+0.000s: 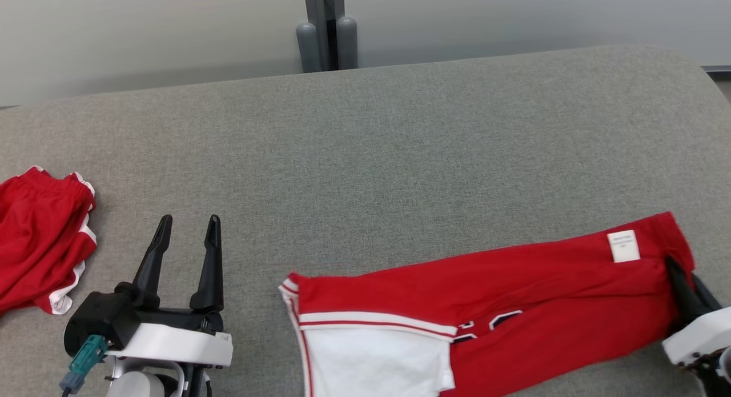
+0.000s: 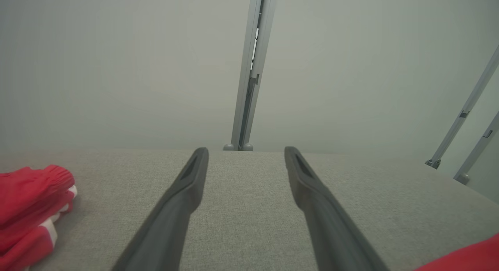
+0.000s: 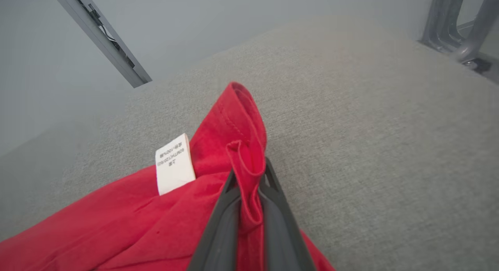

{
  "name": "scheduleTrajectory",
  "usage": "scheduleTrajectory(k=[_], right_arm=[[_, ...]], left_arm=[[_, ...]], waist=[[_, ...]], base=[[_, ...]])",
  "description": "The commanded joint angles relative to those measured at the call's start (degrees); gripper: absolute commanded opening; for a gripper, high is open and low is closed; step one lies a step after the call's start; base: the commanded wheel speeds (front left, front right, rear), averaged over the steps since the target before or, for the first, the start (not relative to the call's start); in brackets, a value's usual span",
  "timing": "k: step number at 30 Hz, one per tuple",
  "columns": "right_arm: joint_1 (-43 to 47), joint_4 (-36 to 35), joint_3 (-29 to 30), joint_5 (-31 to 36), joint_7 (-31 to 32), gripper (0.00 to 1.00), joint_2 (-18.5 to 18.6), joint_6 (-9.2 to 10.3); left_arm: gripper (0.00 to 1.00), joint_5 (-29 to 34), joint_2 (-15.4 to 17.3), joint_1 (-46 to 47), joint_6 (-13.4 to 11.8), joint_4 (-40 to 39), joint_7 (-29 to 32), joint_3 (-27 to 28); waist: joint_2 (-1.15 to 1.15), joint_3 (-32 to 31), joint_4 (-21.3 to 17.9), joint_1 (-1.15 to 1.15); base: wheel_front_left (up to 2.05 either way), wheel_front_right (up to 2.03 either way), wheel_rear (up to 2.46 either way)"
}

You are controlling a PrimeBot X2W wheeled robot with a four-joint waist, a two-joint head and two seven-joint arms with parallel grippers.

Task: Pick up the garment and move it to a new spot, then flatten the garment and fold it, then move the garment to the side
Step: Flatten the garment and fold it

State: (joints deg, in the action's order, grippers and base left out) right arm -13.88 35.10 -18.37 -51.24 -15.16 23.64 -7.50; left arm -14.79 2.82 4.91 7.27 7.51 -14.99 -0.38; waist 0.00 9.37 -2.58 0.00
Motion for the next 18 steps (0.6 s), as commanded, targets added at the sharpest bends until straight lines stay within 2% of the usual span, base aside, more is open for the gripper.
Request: scheduleTrajectory(k=[1, 9, 18], right_arm=[[-1.2, 1.4, 0.6, -0.1, 0.0, 0.00, 2.1, 0.01], [-4.8, 4.8, -4.3, -2.1, 0.0, 0.00, 6.5, 0.01], [-6.3, 1.0, -12.6, -5.0, 1.7, 0.00, 8.6, 0.00]], left_arm=[[1.00, -0.4, 0.2, 0.7, 0.3, 0.0, -0.2, 0.0], [1.00, -1.3, 0.2, 0.7, 0.1, -0.1, -0.2, 0.1], [1.00, -2.5, 0.2, 0.1, -0.7, 0.4, -0.2, -0.1]], waist=[[0.00, 0.0, 0.2, 0.00], [0.00, -0.2, 0.4, 0.00], [0.00, -1.5, -0.7, 0.00]], base=[[0.00, 0.00, 0.00], [0.00, 0.00, 0.00], [0.00, 0.00, 0.00]])
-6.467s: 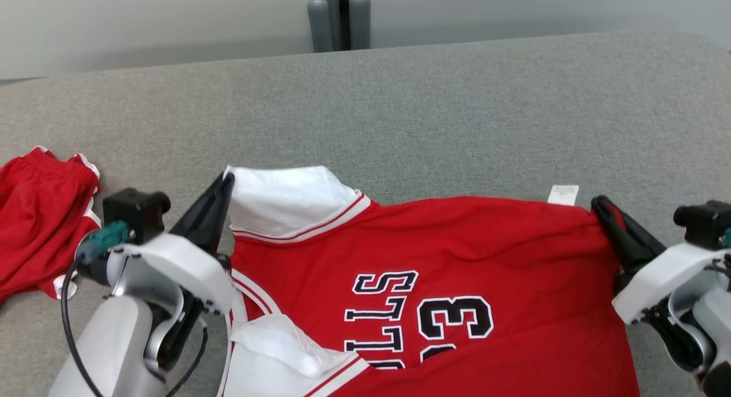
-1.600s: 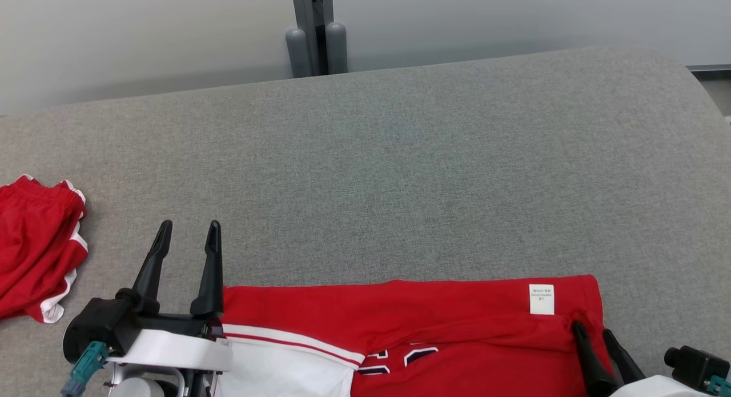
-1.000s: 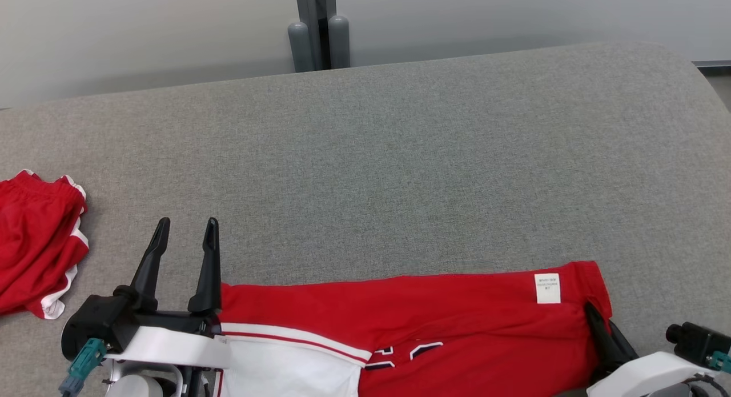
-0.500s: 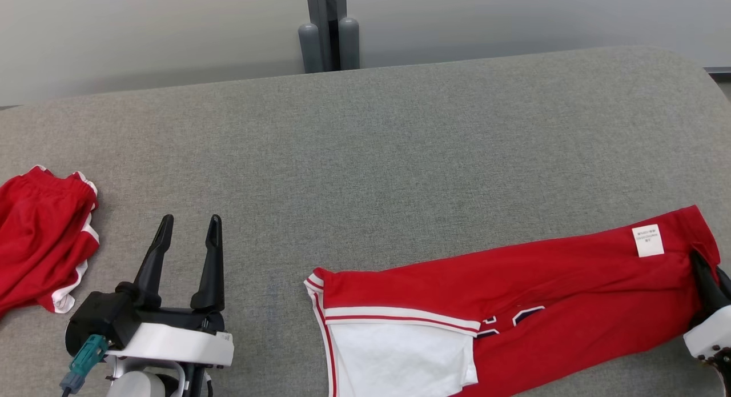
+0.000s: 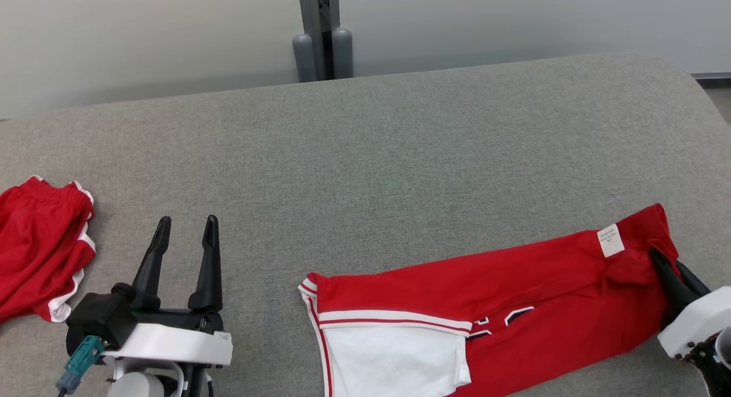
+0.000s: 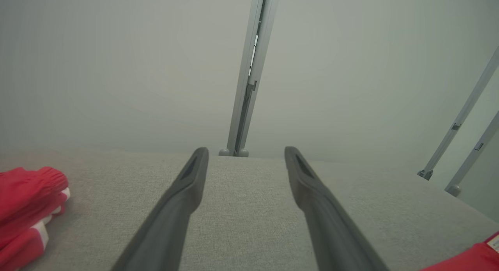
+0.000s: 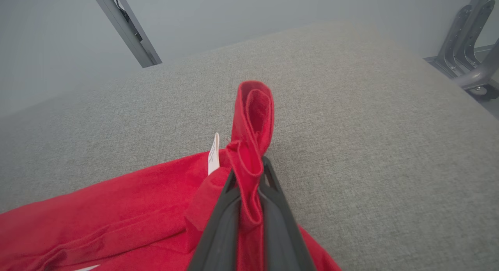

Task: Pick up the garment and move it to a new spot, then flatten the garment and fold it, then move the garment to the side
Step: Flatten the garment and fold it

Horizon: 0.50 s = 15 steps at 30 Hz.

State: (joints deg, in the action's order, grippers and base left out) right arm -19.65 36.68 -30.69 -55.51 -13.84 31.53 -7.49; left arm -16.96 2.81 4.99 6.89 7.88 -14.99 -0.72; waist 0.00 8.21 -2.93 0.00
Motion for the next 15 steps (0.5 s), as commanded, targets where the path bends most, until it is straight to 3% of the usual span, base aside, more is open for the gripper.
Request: scheduleTrajectory(k=[1, 9, 15], right_arm=[[-0.6, -1.4, -0.7, -1.2, 0.9, 0.00, 0.8, -0.01], [1.3, -11.4, -2.5, -7.7, 8.3, 0.00, -0.4, -0.01], [3.5, -17.9, -0.9, -11.8, 14.4, 0.00, -5.3, -0.02]], left_arm=[[1.00, -0.5, 0.2, -0.1, -0.3, 0.1, -0.2, 0.3], [1.00, -2.1, 0.2, -1.5, -0.7, 0.1, -0.2, -0.1], [1.00, -3.0, 0.2, -1.9, -1.2, -0.2, -0.2, -0.9]], waist=[[0.00, -0.7, -0.5, 0.00], [0.00, -3.5, -2.3, 0.00], [0.00, -4.3, -2.4, 0.00]], base=[[0.00, 0.00, 0.00], [0.00, 0.00, 0.00], [0.00, 0.00, 0.00]])
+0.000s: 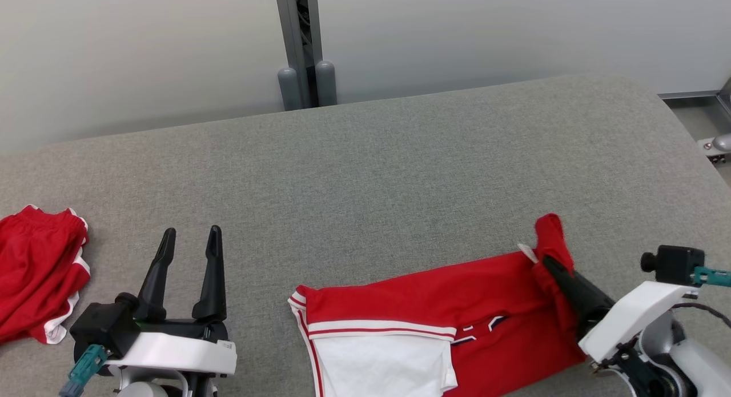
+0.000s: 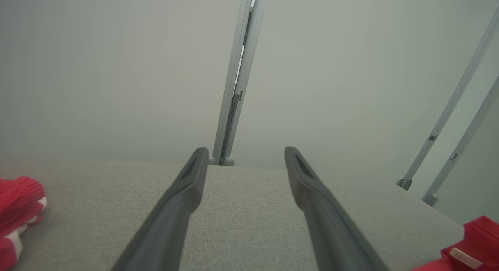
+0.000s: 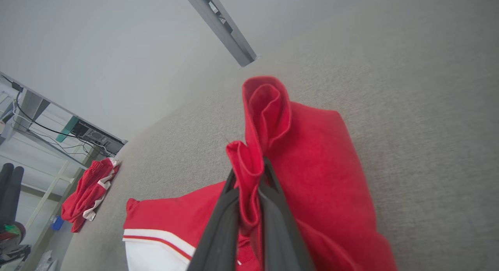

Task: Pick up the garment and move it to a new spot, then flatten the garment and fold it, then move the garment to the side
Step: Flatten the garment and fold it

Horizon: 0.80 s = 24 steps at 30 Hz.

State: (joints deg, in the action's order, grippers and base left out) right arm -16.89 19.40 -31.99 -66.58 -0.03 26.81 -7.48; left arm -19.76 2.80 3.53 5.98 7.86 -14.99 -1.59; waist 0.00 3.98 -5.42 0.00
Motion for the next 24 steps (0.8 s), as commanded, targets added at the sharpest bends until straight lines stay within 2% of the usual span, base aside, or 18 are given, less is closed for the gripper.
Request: scheduleTrajectory(k=[1, 3, 11, 17, 24], right_arm=[[1.3, -1.7, 0.9, -1.5, 1.5, 0.00, -1.8, -0.03], [1.9, -2.5, 1.5, -2.4, 2.4, 0.00, -3.1, -0.03], [6.5, -9.2, 3.9, -5.6, 9.1, 0.00, -12.5, -0.04], [9.0, -11.2, 5.4, -2.5, 13.7, 0.00, -18.9, -0.04], [10.6, -11.7, 7.4, 1.0, 16.4, 0.00, -22.6, -0.04]], left_arm=[[1.00, -0.5, 0.2, -0.5, -0.4, -0.2, -0.2, -0.1], [1.00, -0.7, 0.2, -0.5, -0.5, -0.2, -0.2, -0.2], [1.00, -2.0, 0.2, -0.6, -0.7, -0.4, -0.2, -0.3], [1.00, -2.4, 0.2, 0.4, -1.0, -0.4, -0.2, -0.9], [1.00, -2.9, 0.2, 1.0, -1.4, 0.0, -0.2, -1.8]], waist=[[0.00, -0.1, 0.2, 0.00], [0.00, -0.2, 0.3, 0.00], [0.00, 0.0, 1.9, 0.00], [0.00, 1.2, 4.2, 0.00], [0.00, 2.5, 7.4, 0.00]], base=[[0.00, 0.00, 0.00], [0.00, 0.00, 0.00], [0.00, 0.00, 0.00], [0.00, 0.00, 0.00], [0.00, 0.00, 0.00]])
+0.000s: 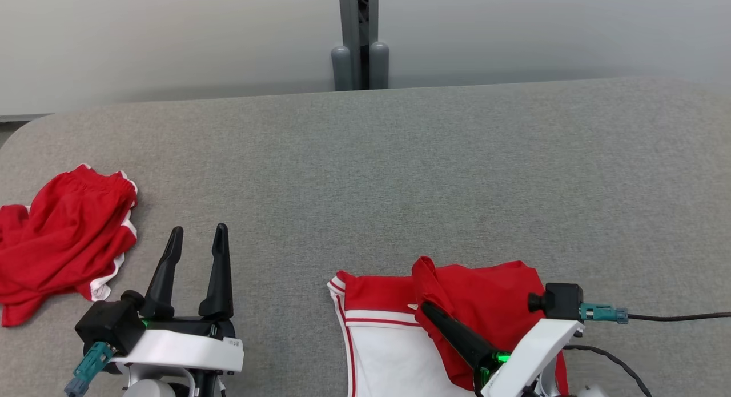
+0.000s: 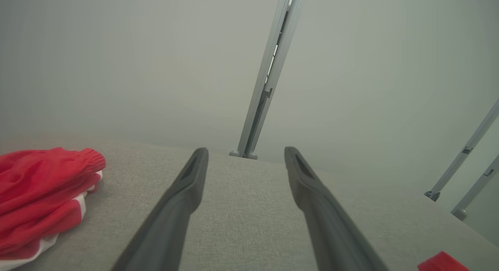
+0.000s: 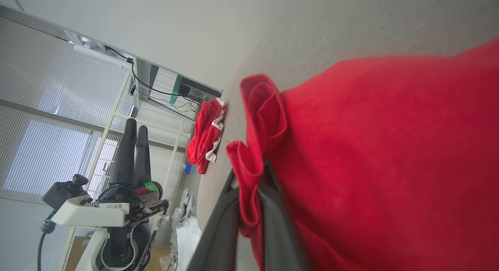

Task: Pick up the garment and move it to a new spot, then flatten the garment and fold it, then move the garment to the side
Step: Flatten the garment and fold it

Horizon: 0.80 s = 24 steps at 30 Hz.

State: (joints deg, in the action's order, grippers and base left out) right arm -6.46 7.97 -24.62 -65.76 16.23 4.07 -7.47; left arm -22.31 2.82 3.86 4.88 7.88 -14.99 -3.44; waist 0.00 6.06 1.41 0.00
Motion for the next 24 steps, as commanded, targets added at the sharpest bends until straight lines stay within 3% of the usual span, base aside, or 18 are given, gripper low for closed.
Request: scheduleTrajectory(k=[1, 20, 21, 22, 23, 24], right_arm=[[0.6, -0.2, 0.5, 0.3, 0.3, 0.00, -0.1, -0.05], [0.1, 3.1, -0.8, -1.2, -1.3, 0.00, -1.0, -0.05], [-0.1, 3.6, -0.8, -1.5, -1.8, 0.32, -1.0, -0.05], [-0.1, 3.6, -0.8, -1.5, -1.8, 0.32, -1.0, -0.05], [-0.3, 4.0, -0.9, -1.9, -1.9, 0.97, -1.0, -0.05], [-0.4, 4.6, -1.2, -2.5, -2.0, 1.00, -1.1, -0.05]], left_arm=[[1.00, -0.5, 0.2, 0.9, -0.3, 0.0, -0.2, -0.1], [1.00, -1.5, 0.2, 2.7, -1.2, 0.1, -0.2, -2.1], [1.00, -1.6, 0.2, 2.8, -1.3, 0.1, -0.2, -2.2], [1.00, -1.6, 0.2, 2.8, -1.3, 0.1, -0.2, -2.2], [1.00, -1.7, 0.2, 2.8, -1.3, 0.1, -0.2, -2.3], [1.00, -1.8, 0.2, 2.8, -1.4, 0.1, -0.2, -2.3]], waist=[[0.00, 0.6, 1.1, 0.00], [0.00, 4.0, 6.0, 0.00], [0.00, 4.0, 6.0, 0.00], [0.00, 4.0, 6.0, 0.00], [0.00, 4.1, 6.1, 0.00], [0.00, 4.1, 6.1, 0.00]], base=[[0.00, 0.00, 0.00], [0.00, 0.00, 0.00], [0.00, 0.00, 0.00], [0.00, 0.00, 0.00], [0.00, 0.00, 0.00], [0.00, 0.00, 0.00]])
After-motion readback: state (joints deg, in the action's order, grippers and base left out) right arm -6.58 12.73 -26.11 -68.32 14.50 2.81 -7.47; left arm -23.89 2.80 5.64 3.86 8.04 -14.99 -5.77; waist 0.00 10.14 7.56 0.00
